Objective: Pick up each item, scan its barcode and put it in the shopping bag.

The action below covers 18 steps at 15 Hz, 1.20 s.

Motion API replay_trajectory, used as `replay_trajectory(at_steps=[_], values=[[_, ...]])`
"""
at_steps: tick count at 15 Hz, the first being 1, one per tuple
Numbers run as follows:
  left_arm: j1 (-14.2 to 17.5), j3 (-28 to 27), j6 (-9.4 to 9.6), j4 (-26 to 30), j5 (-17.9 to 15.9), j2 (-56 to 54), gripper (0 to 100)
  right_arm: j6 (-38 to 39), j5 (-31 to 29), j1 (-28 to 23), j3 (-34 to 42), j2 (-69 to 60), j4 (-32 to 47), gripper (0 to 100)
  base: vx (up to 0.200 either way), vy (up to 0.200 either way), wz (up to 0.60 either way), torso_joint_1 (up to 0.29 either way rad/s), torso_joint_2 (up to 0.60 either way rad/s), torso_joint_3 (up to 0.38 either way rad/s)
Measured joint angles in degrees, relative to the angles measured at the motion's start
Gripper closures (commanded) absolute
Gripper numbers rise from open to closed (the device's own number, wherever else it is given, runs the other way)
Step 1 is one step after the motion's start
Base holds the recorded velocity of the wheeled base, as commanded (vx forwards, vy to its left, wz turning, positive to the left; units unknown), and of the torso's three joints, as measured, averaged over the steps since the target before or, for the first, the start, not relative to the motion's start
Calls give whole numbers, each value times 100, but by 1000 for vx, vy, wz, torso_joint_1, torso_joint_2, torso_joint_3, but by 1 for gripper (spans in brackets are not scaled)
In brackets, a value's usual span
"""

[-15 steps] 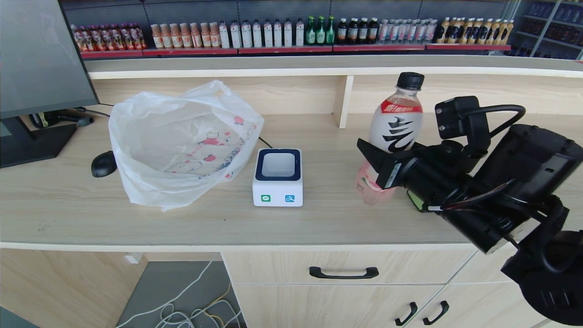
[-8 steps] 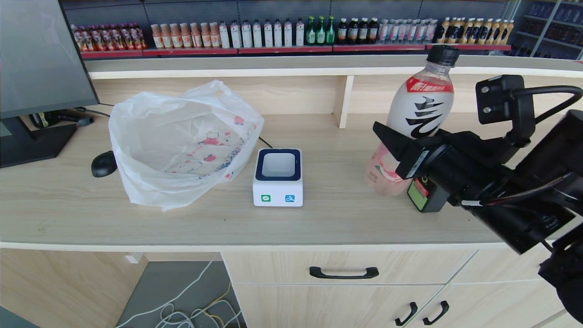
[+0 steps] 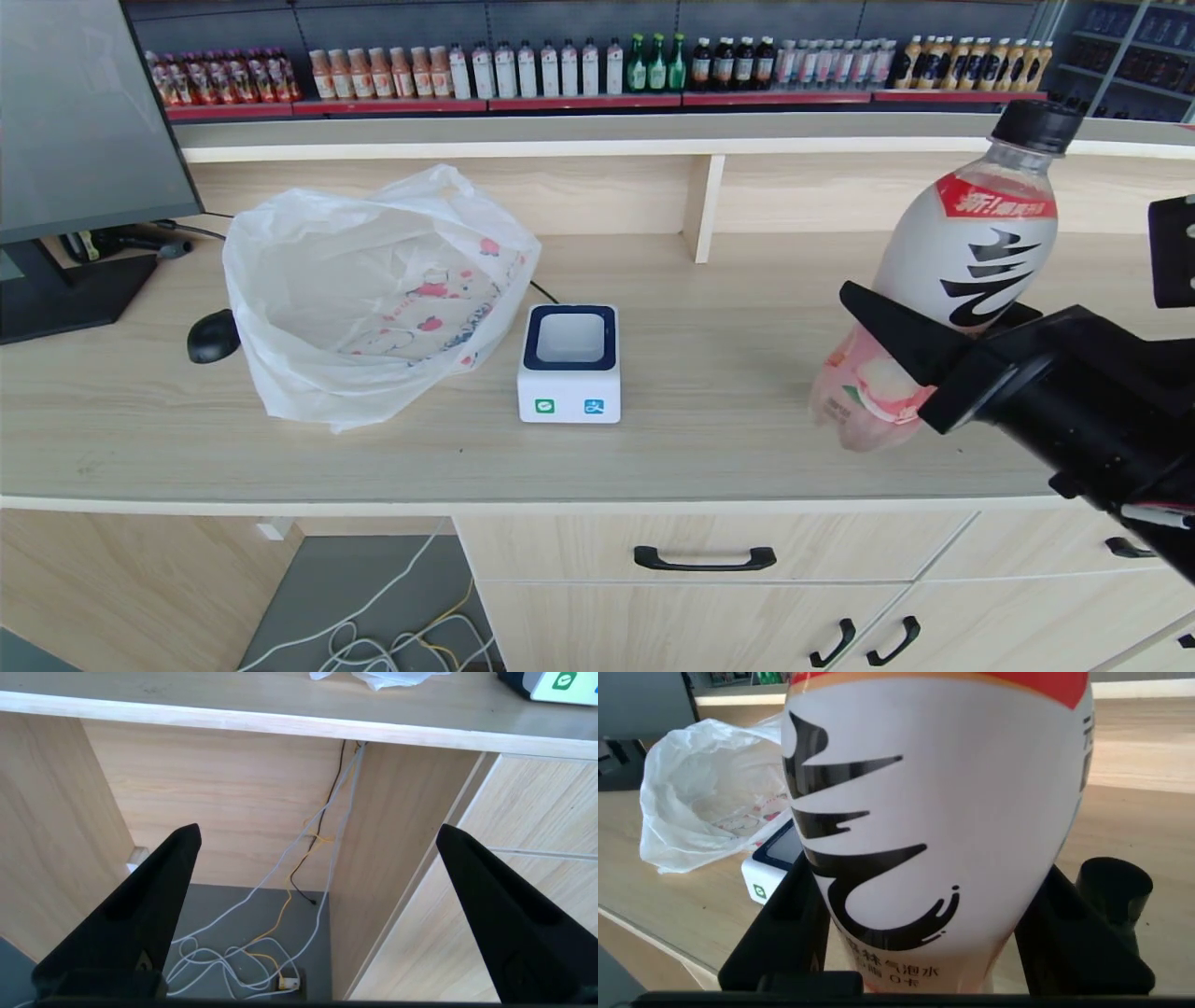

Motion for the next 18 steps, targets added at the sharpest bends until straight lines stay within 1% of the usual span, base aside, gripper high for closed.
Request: replay_trajectory(at_steps=[5, 8, 11, 13, 15, 18], values=[[0, 0, -2, 0, 0, -2, 0, 0, 99, -11, 278, -485, 51, 100, 0, 0, 0, 0, 0, 0], [0, 0, -2, 0, 0, 0, 0, 5, 173, -20, 413, -744, 246, 100, 0, 0, 0, 0, 0, 0], [0, 0, -2, 0, 0, 0, 0, -204, 347, -23, 535, -929, 267, 100, 0, 0, 0, 0, 0, 0], [0, 0, -2, 0, 0, -2, 0, -962, 364, 256, 513, -965, 267, 100, 0, 0, 0, 0, 0, 0], [0, 0, -2, 0, 0, 0, 0, -2013, 362, 653, 400, -923, 265, 100, 0, 0, 0, 0, 0, 0], [0, 0, -2, 0, 0, -2, 0, -3024, 345, 1201, 262, -669, 260, 100, 0, 0, 0, 0, 0, 0]])
